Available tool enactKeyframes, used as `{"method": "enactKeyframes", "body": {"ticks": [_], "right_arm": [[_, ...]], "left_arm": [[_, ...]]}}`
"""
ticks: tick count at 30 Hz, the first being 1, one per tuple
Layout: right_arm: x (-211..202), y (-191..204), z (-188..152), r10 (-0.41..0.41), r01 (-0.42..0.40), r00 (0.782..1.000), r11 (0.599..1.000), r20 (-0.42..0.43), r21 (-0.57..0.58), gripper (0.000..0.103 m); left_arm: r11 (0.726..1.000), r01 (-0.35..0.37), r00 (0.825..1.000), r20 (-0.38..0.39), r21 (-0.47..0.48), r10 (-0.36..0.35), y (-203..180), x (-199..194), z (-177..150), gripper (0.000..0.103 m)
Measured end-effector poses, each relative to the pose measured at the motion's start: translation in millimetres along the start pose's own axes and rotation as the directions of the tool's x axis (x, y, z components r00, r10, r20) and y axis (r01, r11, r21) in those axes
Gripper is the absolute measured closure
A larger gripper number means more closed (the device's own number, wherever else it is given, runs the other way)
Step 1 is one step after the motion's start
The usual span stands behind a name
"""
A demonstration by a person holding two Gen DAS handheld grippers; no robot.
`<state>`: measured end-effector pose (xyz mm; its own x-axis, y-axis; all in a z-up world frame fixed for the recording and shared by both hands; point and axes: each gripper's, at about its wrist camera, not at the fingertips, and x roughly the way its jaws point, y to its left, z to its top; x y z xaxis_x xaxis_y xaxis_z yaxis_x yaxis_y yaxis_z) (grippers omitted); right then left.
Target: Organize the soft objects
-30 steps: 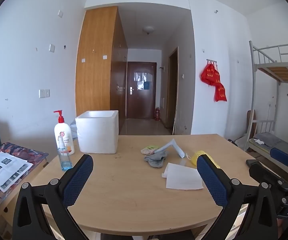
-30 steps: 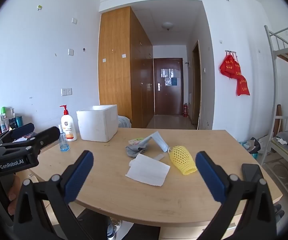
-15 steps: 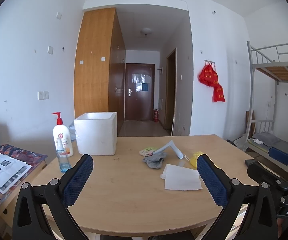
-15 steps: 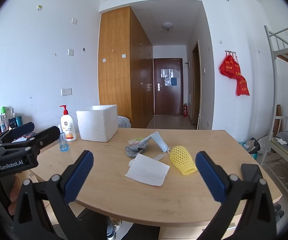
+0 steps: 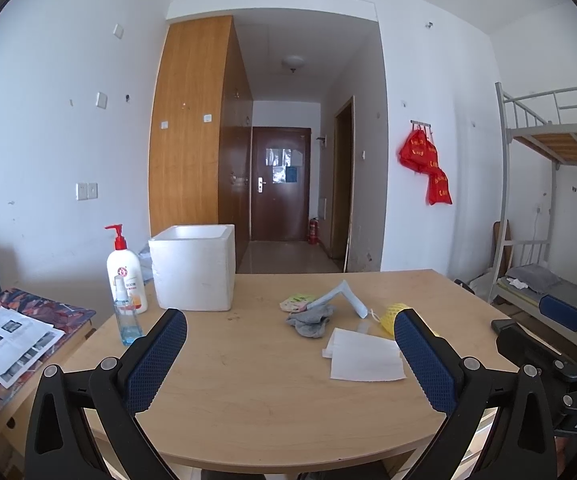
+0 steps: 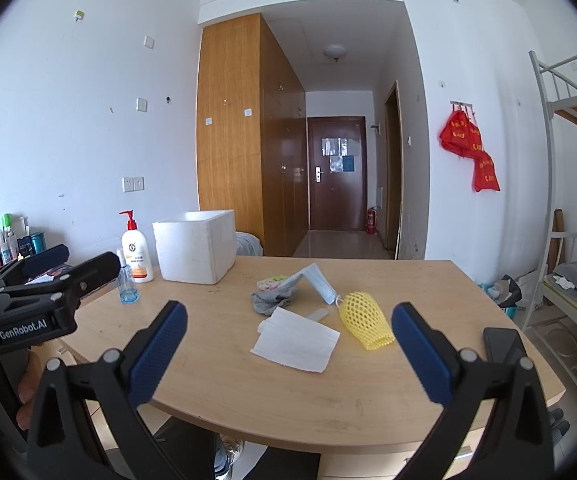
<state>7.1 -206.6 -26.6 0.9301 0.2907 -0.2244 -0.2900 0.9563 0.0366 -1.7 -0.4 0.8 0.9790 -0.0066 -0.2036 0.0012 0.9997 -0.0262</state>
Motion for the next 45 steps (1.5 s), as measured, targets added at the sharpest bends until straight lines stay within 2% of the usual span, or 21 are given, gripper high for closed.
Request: {"method": "enactKeyframes", "body": {"ticks": [45], "right_arm": [[4.8, -4.9, 1.9, 0.003, -0.003, 1.0, 1.0, -0.005, 0.003, 0.0]], "left_arm": [[1.0, 0.0, 1.0, 0.0, -0.011, 0.0, 1.2, 6.4, 0.0, 0.0]]}}
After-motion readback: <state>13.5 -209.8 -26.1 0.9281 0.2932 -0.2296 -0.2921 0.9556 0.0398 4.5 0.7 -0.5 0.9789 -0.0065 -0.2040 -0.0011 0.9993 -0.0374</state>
